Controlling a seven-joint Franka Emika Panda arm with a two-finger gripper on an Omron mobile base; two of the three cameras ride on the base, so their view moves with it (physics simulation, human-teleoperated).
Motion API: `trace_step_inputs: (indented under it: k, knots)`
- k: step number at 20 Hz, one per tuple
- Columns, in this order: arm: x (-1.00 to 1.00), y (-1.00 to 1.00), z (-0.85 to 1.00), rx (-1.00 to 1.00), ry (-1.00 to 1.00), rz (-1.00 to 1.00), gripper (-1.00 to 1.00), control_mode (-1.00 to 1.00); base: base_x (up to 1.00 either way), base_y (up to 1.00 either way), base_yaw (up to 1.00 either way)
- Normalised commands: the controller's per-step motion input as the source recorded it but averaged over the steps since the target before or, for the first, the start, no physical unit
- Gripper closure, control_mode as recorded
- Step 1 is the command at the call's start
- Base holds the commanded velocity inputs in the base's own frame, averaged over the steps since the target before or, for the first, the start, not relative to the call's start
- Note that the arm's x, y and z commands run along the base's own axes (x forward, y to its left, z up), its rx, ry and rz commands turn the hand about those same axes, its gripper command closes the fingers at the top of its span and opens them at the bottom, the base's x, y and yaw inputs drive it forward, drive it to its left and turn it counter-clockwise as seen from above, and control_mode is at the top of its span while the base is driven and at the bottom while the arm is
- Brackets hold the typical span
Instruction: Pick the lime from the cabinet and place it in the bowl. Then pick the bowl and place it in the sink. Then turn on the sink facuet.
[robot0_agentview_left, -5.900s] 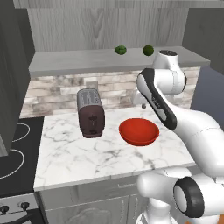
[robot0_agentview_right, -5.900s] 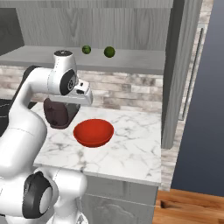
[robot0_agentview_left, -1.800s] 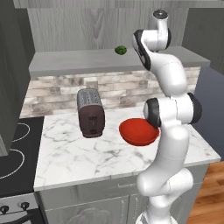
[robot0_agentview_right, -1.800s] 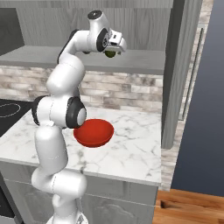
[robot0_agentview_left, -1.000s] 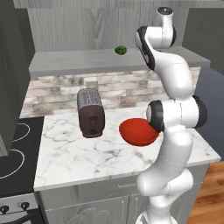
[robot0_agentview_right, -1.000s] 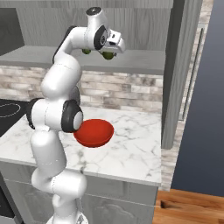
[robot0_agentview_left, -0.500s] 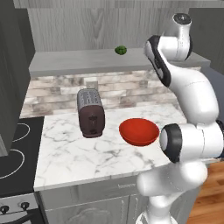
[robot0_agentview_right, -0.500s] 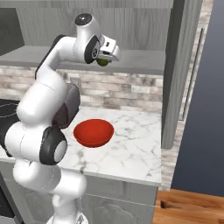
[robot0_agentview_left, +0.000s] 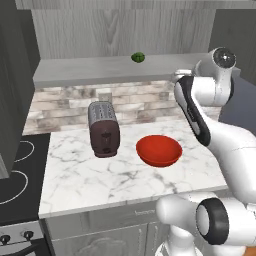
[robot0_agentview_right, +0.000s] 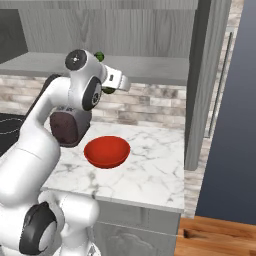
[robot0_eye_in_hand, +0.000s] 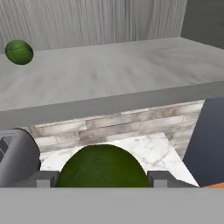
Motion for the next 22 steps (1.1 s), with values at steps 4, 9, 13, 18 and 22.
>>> trace_step_inputs:
  k: [4,9,13,18,22]
  knots:
    - [-1.0,0.07,-0.18,0.0,-0.1,0.0,1.0,-1.0,0.0,0.0,0.0]
    - [-0.69,0.26,-0.43,-0.04,0.01,0.01,1.0,-1.0,0.0,0.0,0.0]
    - [-0.06,0.2,-0.58,-0.06,0.09,0.01,1.0,-1.0,0.0,0.0,0.0]
    - [0.0,0.01,-0.57,-0.01,0.08,0.0,1.0,-1.0,0.0,0.0,0.0]
    - [0.0,0.0,-0.56,0.0,0.03,0.0,1.0,-1.0,0.0,0.0,0.0]
